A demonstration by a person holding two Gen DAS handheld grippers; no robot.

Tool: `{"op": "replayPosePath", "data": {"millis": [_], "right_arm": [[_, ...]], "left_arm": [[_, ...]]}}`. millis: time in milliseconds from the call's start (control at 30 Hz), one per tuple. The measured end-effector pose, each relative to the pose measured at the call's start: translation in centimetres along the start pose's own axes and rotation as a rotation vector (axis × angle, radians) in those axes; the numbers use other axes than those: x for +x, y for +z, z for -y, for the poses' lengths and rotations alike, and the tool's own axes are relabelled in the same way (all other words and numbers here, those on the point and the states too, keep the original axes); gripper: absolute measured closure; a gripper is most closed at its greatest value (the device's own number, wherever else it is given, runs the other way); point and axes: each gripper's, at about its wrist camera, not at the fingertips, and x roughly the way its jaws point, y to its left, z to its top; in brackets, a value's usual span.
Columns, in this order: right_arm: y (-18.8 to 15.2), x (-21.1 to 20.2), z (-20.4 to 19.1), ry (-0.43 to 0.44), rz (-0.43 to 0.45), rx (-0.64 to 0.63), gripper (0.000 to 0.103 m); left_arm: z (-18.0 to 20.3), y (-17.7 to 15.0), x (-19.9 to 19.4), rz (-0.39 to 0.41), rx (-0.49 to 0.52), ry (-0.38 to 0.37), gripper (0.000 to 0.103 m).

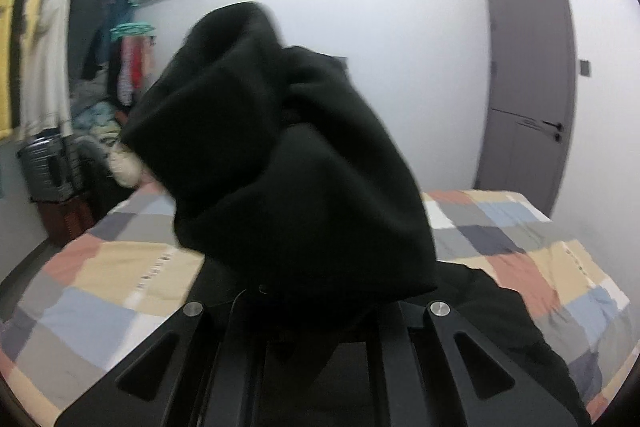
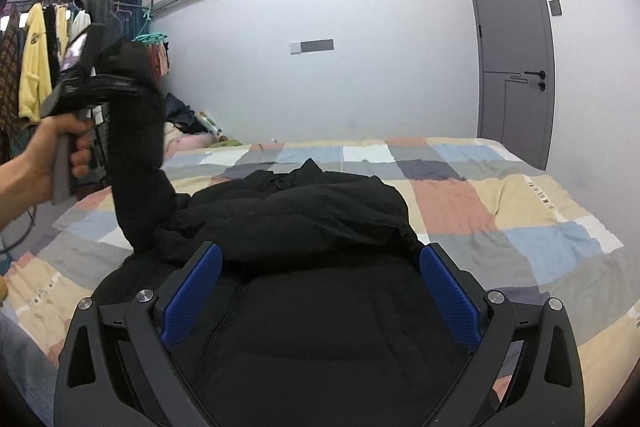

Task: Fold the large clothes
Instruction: 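Lift the sleeve with the left tool and fold it over the jacket body, then release the sleeve onto the jacket and open the left tool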

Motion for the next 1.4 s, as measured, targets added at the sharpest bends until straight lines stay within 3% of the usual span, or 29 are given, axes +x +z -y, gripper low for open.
{"op": "replayPosePath", "data": {"millis": [100, 200, 400, 533, 633, 767, 1067, 1167, 1233, 1300, 1333, 1400], "right_arm": [[-0.1, 0.3, 0.3, -0.020, -0.006, -0.005, 0.003], [-0.2, 0.8, 0.7, -0.028, -0.007, 0.001, 0.003], [-0.7, 2.0, 1.7, -0.031, -0.025, 0.033, 0.002], [-1.0, 2.6, 2.3, -0.030, -0.022, 0.043, 0.002], [-1.4, 3.3, 2.3, -0.022, -0.035, 0.024, 0.002], [-1.8, 4.2, 3.1, -0.013, -0.049, 0.055, 0.002], [-2.0, 4.4, 3.8, -0.019, -0.058, 0.085, 0.002], [-1.9, 4.2, 3.7, -0.026, -0.050, 0.081, 0.002], [-1.8, 4.0, 3.5, -0.029, -0.049, 0.073, 0.002], [-1.7, 4.1, 3.4, -0.032, -0.050, 0.062, 0.003], [-1.7, 4.2, 3.3, -0.034, -0.049, 0.054, 0.003], [-1.6, 4.2, 3.3, -0.024, -0.048, 0.052, 0.003]], "left_arm": [[4.3, -1.5, 2.1, -0.021, 0.072, -0.032, 0.094], [7.2, -3.3, 3.8, -0.060, 0.052, -0.096, 0.094], [13.9, -8.3, 7.5, -0.180, 0.119, -0.199, 0.094], [16.2, -11.4, 9.9, -0.274, 0.142, -0.243, 0.094], [16.3, -12.5, 11.5, -0.320, 0.172, -0.248, 0.094], [15.1, -12.7, 11.7, -0.314, 0.105, -0.267, 0.094], [15.4, -11.5, 8.4, -0.281, 0.099, -0.215, 0.091], [15.0, -11.3, 6.8, -0.274, 0.073, -0.229, 0.077], [14.6, -10.8, 5.0, -0.244, 0.055, -0.223, 0.041], [13.9, -10.2, 3.9, -0.218, 0.036, -0.223, 0.016], [13.3, -9.9, 3.2, -0.202, 0.023, -0.237, 0.006], [12.3, -9.2, 1.8, -0.182, 0.004, -0.255, 0.000]]}}
